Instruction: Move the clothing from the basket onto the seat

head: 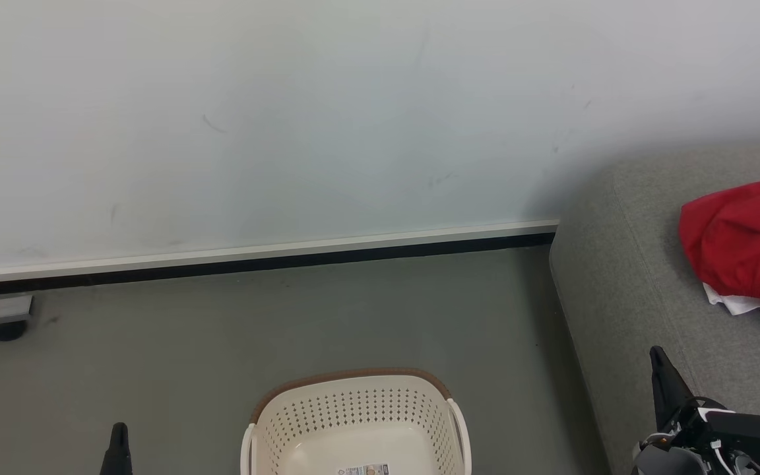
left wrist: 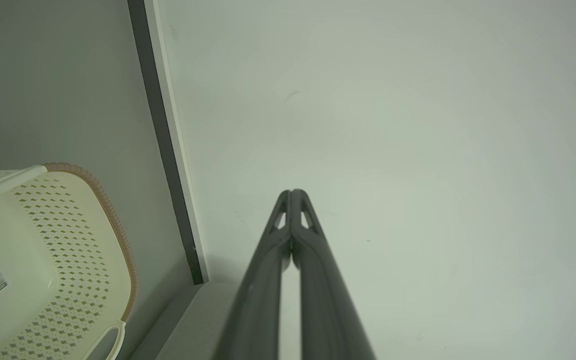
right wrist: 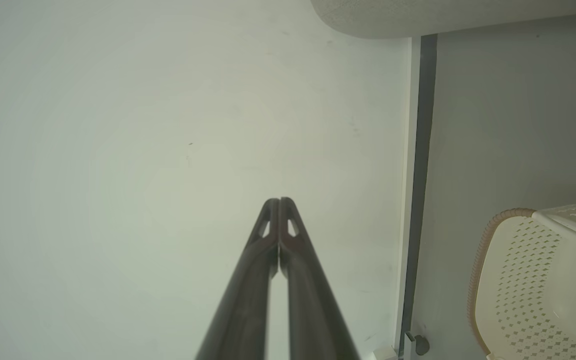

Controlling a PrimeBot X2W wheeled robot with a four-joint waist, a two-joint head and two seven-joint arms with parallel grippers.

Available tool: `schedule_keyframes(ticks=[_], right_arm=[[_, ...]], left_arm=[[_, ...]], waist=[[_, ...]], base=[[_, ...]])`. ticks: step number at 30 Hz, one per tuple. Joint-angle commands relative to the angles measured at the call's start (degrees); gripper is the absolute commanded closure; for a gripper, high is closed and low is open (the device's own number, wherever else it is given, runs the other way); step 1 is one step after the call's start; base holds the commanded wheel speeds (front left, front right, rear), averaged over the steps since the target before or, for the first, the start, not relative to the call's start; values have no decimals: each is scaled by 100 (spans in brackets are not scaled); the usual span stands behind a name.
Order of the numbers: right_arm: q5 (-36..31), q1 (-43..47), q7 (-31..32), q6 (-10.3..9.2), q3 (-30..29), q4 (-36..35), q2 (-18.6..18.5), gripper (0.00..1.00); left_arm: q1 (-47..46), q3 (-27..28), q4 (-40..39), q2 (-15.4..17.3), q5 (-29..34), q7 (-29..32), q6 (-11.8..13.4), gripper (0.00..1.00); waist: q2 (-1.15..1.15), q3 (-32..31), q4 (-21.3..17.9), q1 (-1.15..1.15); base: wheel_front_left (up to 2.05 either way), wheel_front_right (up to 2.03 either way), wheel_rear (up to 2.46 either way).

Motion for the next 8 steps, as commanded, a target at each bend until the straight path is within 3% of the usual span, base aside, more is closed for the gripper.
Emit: schedule_keyframes(ticks=[1, 8], right_arm=[[-23, -55, 23, 2, 1, 3, 18, 100], [-25, -55, 27, 2, -4, 5, 20, 100]], left_arm=[[-31, 22, 25, 3, -15, 10, -9, 100], [-30, 22, 24, 3, -15, 10, -9, 100]], waist=[[0, 0, 0, 0], [0, 0, 0, 0]], base=[[0, 0, 0], [0, 0, 0]])
